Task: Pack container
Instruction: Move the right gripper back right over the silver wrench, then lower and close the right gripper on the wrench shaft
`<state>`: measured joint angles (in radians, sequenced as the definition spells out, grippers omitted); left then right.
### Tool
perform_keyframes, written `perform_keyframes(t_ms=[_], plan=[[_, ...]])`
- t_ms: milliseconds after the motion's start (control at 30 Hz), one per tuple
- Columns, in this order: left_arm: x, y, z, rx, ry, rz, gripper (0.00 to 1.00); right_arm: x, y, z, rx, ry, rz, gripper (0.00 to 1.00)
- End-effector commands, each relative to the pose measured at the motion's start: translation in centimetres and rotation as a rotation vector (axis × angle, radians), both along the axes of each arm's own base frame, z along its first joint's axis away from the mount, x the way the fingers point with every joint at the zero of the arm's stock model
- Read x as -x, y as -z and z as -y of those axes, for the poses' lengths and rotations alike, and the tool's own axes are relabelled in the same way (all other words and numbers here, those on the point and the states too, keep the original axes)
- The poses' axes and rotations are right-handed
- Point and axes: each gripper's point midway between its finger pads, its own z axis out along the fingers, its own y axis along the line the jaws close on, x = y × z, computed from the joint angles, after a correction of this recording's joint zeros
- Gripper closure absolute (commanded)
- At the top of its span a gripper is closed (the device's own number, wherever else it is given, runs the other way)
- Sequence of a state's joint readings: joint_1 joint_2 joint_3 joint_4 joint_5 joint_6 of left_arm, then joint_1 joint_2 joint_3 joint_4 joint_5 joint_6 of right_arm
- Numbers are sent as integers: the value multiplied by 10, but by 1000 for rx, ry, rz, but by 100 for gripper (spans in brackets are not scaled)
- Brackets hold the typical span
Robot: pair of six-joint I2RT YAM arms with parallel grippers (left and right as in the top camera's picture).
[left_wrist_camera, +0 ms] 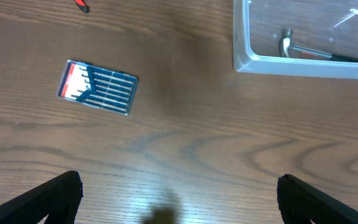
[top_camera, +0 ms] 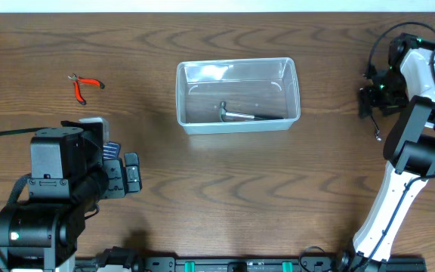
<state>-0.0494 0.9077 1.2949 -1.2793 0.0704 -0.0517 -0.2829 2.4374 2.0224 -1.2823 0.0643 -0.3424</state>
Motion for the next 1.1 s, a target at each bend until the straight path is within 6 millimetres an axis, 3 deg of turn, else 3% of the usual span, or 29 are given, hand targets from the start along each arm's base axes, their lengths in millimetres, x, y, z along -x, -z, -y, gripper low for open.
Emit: perform_keyframes(t_ms=[0,67,233,500,733,1067], plan=[[0,-5,-3,-18,-4,15,2,1,9,-9,-23,-3,-12,51],[0,-5,-3,-18,-4,15,2,2,9,-9,-23,-2,-14,60],[0,-5,-3,-18,-4,15,2,2,9,-9,-22,8,-15,61],[0,-5,-3,-18,-4,15,2,2,9,-9,-20,27,-16,77],[0,-5,-3,-18,-4,15,2,2,9,-9,-19,34,-16,78],[0,-5,-3,-18,-4,15,2,3,9,-10,-20,34,-18,89]])
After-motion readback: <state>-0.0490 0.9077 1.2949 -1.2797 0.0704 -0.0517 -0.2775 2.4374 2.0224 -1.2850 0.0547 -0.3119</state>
